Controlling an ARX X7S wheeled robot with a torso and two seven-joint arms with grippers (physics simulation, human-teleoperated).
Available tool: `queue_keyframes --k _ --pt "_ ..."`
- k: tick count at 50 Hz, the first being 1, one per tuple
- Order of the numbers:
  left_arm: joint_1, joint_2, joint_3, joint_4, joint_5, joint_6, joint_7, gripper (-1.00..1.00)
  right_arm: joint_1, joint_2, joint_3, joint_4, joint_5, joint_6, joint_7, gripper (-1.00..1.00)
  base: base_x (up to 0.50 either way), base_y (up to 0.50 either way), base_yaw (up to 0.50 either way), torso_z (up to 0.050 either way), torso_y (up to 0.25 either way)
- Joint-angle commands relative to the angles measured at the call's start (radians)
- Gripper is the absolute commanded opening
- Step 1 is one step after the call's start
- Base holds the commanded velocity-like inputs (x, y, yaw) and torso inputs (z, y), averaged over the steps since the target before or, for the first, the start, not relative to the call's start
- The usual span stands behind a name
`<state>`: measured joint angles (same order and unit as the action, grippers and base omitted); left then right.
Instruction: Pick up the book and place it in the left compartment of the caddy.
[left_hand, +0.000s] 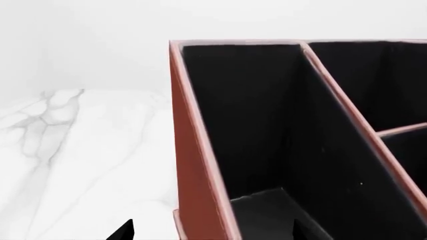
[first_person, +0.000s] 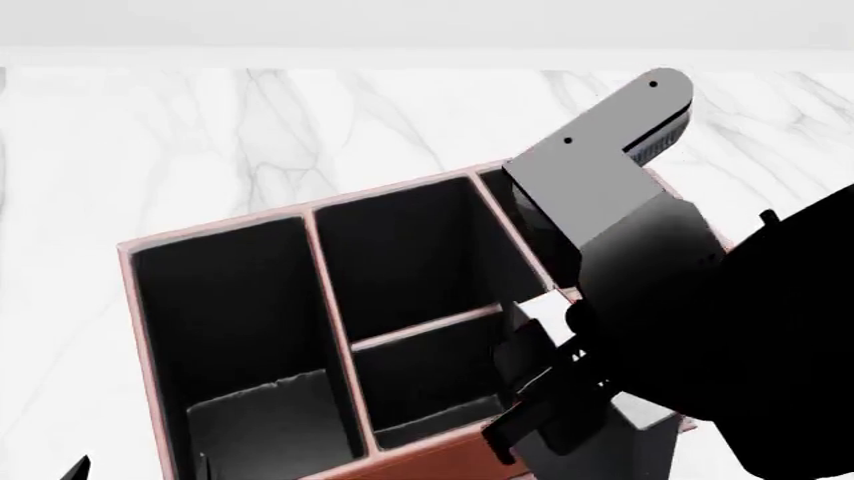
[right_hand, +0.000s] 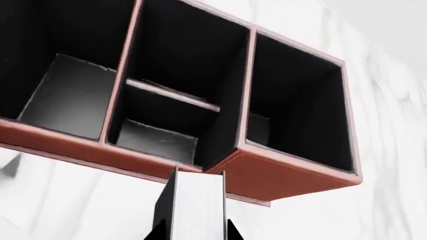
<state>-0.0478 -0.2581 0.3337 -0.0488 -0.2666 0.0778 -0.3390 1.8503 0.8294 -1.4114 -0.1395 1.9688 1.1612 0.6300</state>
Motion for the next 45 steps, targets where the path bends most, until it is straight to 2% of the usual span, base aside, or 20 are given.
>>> queue_keyframes --k 1,23,36,45 --pt "-0.004 -0.002 0.004 -0.004 -0.004 -0.005 -0.004 1.0 0.118 -0.09 0.034 0.085 0.047 0.039 0.03 -1.0 0.0 0.0 0.0 0.0 0.0" --pt "-0.009 -0.006 0.01 -0.004 -0.012 -0.009 -0.008 1.0 0.149 -0.281 0.056 0.321 -0.112 -0.025 -0.125 -1.0 0.0 0.0 0.0 0.0 0.001" --pt "-0.01 -0.009 0.014 -0.003 -0.016 -0.008 -0.01 1.0 0.147 -0.454 0.027 0.496 -0.226 -0.068 -0.241 -1.0 0.0 0.0 0.0 0.0 0.001" --pt "-0.009 -0.012 0.016 0.003 -0.02 -0.008 -0.012 1.0 0.134 -0.529 0.017 0.553 -0.26 -0.097 -0.27 -1.0 0.0 0.0 0.0 0.0 0.002"
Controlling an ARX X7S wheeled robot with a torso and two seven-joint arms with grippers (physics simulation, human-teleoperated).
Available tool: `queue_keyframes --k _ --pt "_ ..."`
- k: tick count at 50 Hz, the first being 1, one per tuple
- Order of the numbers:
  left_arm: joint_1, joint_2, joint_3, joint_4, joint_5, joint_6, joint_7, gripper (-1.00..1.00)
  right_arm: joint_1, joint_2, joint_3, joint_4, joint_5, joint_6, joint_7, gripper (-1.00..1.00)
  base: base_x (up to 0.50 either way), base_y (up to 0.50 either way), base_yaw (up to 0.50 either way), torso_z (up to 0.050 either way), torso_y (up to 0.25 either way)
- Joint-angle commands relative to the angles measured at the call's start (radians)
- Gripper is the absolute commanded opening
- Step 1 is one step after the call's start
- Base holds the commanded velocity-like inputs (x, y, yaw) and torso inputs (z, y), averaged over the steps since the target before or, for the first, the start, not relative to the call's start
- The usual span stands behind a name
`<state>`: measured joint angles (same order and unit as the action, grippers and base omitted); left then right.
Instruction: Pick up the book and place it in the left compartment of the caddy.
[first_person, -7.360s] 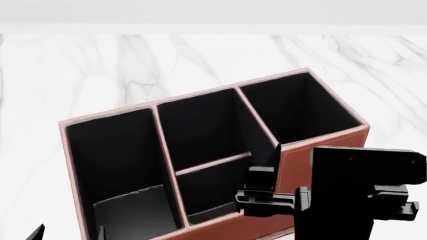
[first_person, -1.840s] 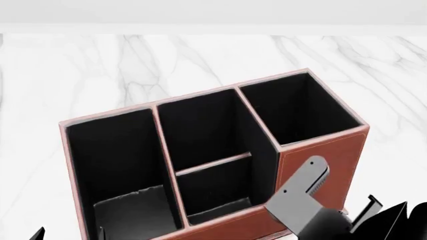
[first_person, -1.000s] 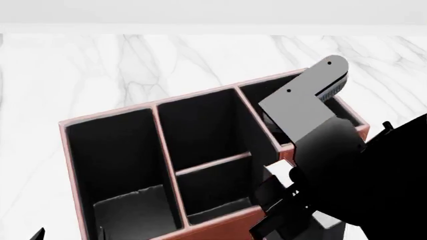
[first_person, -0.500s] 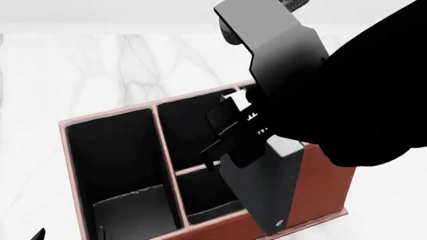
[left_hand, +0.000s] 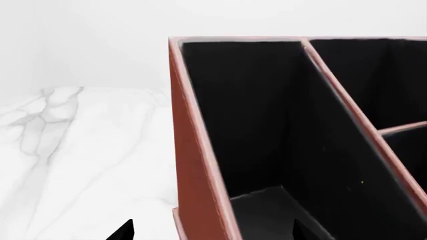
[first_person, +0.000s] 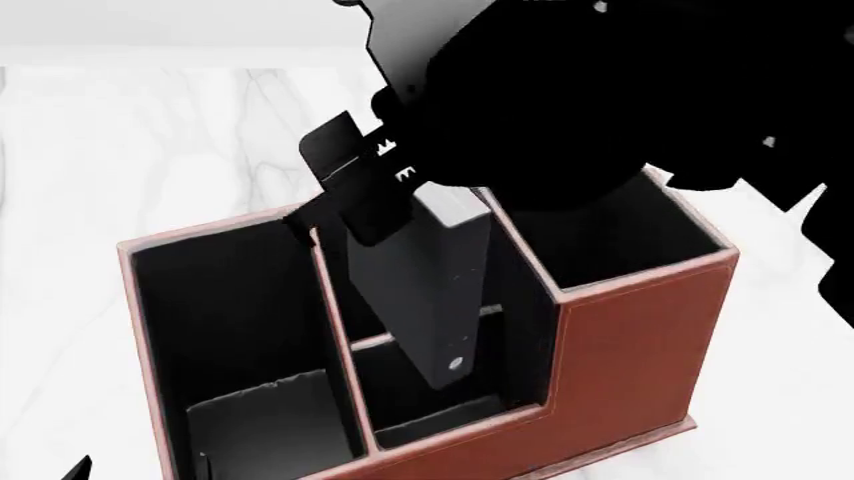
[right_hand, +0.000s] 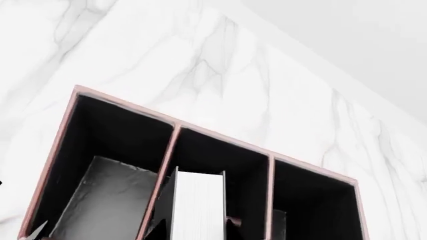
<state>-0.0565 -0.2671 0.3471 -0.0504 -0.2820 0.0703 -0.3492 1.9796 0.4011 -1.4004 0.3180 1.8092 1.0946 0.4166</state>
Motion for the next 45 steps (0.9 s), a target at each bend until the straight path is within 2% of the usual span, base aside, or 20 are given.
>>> queue_keyframes --k 1,12,23,45 --pt "0.0 -0.003 0.003 0.005 -0.005 -0.001 -0.002 1.0 0.003 -0.105 0.006 0.099 -0.104 -0.033 -0.062 -1.0 0.0 0.0 0.0 0.0 0.0" --pt "-0.003 -0.005 0.006 0.003 -0.007 -0.001 -0.006 1.0 -0.028 -0.184 -0.006 0.16 -0.164 -0.096 -0.129 -1.0 0.0 0.0 0.0 0.0 0.001" --pt "-0.003 -0.008 0.005 0.007 -0.015 -0.001 -0.008 1.0 -0.038 -0.283 -0.027 0.286 -0.244 -0.167 -0.266 -1.0 0.0 0.0 0.0 0.0 0.001" --pt "-0.005 -0.014 0.008 0.013 -0.027 -0.003 -0.01 1.0 -0.081 -0.375 -0.061 0.395 -0.31 -0.235 -0.357 -1.0 0.0 0.0 0.0 0.0 0.001"
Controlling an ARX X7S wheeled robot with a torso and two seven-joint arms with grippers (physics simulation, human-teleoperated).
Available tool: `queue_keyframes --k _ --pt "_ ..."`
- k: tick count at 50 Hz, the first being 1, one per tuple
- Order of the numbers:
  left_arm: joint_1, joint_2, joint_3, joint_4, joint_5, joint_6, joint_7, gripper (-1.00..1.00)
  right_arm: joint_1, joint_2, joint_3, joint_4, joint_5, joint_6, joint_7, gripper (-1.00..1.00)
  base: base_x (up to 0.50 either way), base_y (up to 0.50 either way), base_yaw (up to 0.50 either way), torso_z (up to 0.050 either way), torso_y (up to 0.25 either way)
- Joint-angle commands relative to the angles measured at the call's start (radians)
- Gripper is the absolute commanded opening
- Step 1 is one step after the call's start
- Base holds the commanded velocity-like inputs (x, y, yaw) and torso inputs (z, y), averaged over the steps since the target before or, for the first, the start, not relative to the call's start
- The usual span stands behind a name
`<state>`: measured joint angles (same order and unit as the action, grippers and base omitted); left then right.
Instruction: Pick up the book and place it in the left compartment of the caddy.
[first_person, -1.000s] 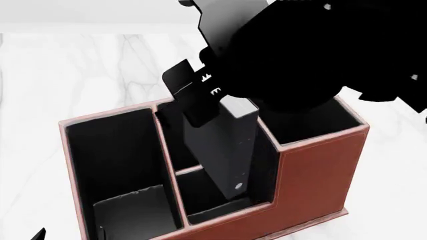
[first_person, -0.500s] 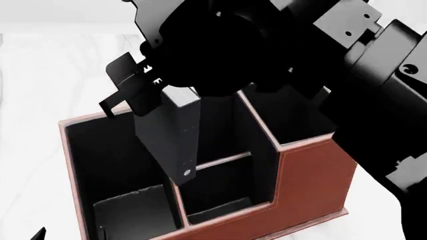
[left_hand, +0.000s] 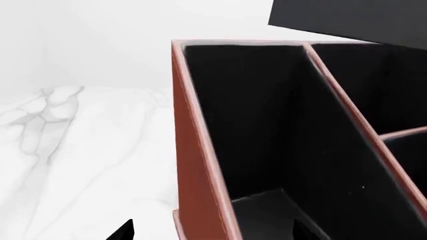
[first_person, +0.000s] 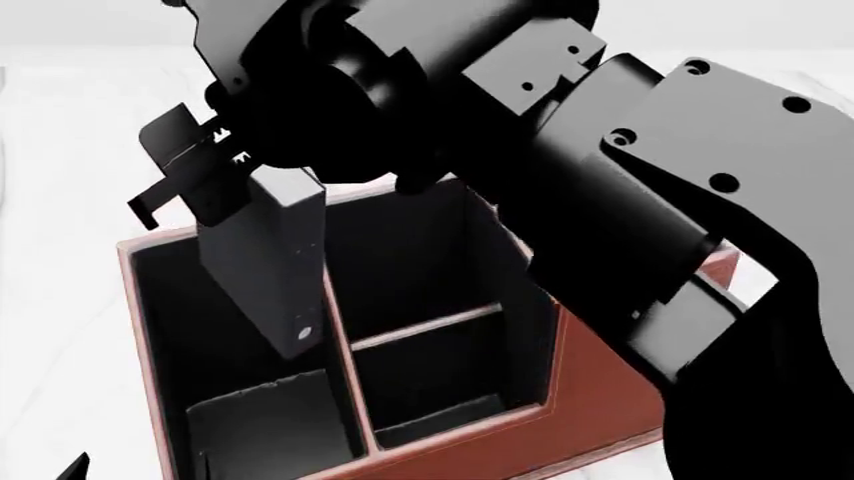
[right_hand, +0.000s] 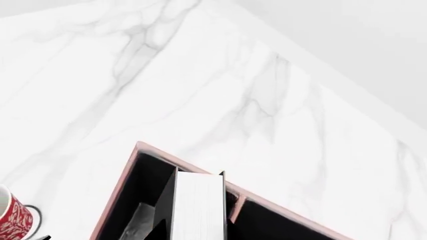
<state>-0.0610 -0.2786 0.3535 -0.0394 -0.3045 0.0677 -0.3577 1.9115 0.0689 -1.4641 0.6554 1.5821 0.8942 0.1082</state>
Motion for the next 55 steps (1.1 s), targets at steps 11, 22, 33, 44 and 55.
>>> queue_keyframes --k 11,22,33,44,55 --pt "-0.001 -0.005 0.006 0.003 -0.005 0.002 -0.004 1.0 -0.064 -0.054 -0.018 0.076 -0.105 -0.068 -0.07 -1.0 0.0 0.0 0.0 0.0 0.001" --pt "-0.002 -0.007 0.01 0.001 -0.004 0.006 -0.006 1.0 -0.121 -0.063 -0.043 0.09 -0.125 -0.107 -0.087 -1.0 0.0 0.0 0.0 0.0 0.001" --pt "-0.003 -0.008 0.015 -0.001 -0.002 0.009 -0.008 1.0 -0.191 -0.067 -0.065 0.093 -0.147 -0.196 -0.102 -1.0 0.0 0.0 0.0 0.0 0.001" --pt "-0.004 -0.011 0.018 0.001 -0.004 0.009 -0.009 1.0 -0.235 -0.069 -0.092 0.103 -0.15 -0.249 -0.114 -1.0 0.0 0.0 0.0 0.0 0.002" --pt "-0.004 -0.013 0.022 0.001 -0.005 0.01 -0.011 1.0 -0.272 -0.069 -0.1 0.11 -0.177 -0.281 -0.119 -1.0 0.0 0.0 0.0 0.0 0.001"
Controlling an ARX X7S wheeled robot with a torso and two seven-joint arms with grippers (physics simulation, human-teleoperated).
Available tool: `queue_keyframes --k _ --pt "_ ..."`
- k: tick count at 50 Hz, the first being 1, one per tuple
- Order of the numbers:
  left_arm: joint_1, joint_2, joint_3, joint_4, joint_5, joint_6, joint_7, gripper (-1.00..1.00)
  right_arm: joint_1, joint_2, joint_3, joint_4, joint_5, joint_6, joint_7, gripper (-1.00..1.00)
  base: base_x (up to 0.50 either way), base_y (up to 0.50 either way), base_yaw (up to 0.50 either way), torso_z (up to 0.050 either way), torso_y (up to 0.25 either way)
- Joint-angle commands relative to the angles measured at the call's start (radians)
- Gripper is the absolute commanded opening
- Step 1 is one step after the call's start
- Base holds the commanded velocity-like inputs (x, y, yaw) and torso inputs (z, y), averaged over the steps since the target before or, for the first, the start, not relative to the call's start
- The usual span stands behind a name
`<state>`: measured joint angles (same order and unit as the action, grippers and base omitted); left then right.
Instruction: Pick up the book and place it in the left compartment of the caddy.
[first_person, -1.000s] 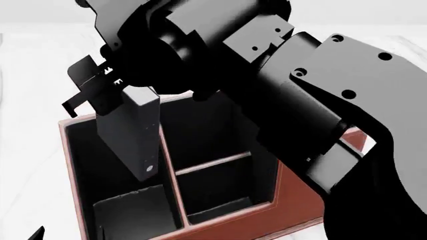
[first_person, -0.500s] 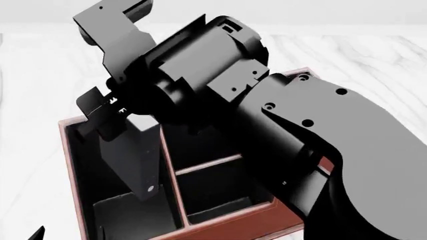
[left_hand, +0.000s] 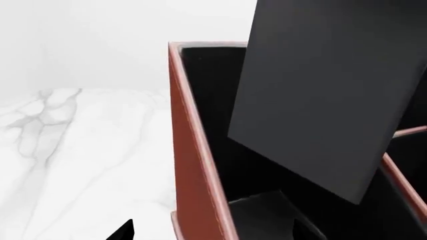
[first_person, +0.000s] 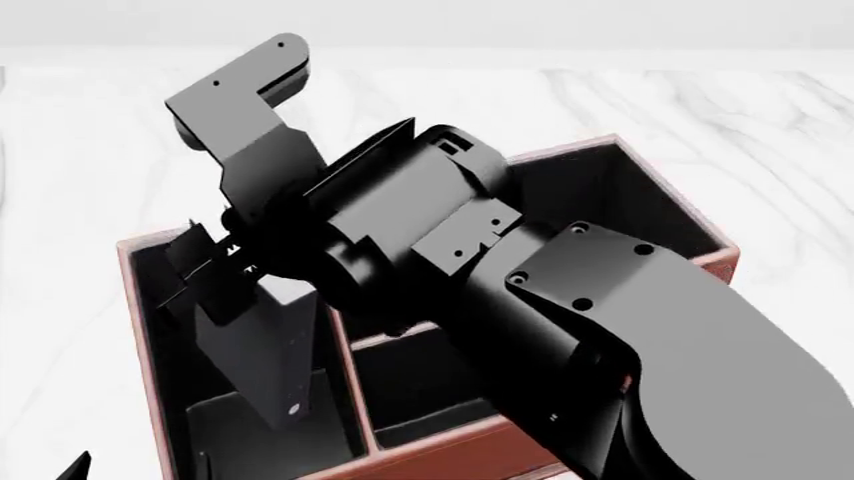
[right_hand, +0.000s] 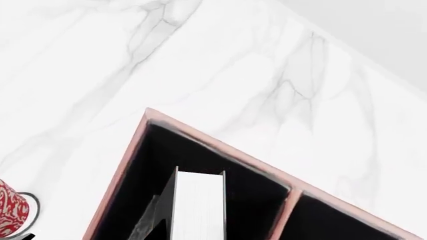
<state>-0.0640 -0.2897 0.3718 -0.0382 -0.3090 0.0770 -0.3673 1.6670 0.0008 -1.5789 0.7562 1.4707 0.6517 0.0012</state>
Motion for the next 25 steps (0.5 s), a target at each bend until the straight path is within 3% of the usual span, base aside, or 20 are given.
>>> queue_keyframes --k 1,25 --pt "-0.001 -0.002 0.004 0.001 -0.001 0.001 -0.002 1.0 -0.033 -0.001 0.013 0.009 -0.07 -0.04 -0.011 -1.0 0.0 0.0 0.0 0.0 0.0" --pt "0.001 -0.007 0.013 0.001 -0.001 0.008 -0.004 1.0 -0.175 -0.001 0.025 -0.017 -0.23 -0.101 -0.051 -1.0 0.0 0.0 0.0 0.001 0.001"
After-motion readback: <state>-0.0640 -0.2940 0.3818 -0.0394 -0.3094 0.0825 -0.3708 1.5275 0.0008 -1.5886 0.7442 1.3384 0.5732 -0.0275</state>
